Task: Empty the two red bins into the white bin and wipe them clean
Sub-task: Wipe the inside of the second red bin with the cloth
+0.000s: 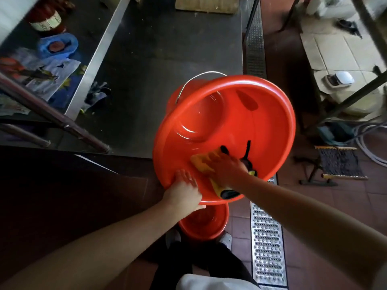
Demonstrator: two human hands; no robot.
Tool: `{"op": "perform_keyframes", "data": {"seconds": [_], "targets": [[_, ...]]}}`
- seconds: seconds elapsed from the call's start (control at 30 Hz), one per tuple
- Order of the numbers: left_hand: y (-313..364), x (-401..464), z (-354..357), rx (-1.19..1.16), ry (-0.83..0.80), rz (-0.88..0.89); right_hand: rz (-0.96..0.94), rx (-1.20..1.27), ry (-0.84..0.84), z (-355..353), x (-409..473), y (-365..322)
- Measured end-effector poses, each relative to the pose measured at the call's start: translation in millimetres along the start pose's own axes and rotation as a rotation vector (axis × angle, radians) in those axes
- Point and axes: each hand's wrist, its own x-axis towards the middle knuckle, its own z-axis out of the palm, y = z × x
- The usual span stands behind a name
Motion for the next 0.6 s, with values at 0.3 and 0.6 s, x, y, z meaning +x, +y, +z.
{"op": "perform_keyframes", "data": {"seconds": [0.3, 0.6], "targets": [[-3.9, -0.4, -2.6, -0.006, -0.052, 0.04, -0.02, 0.103, -0.104, -1.0, 31.5, -25.3], [-4.0, -2.5, 6.0, 0.096, -0.034, 0.009, 0.202, 0.2, -0.095, 1.5, 78.1, -9.6]]}}
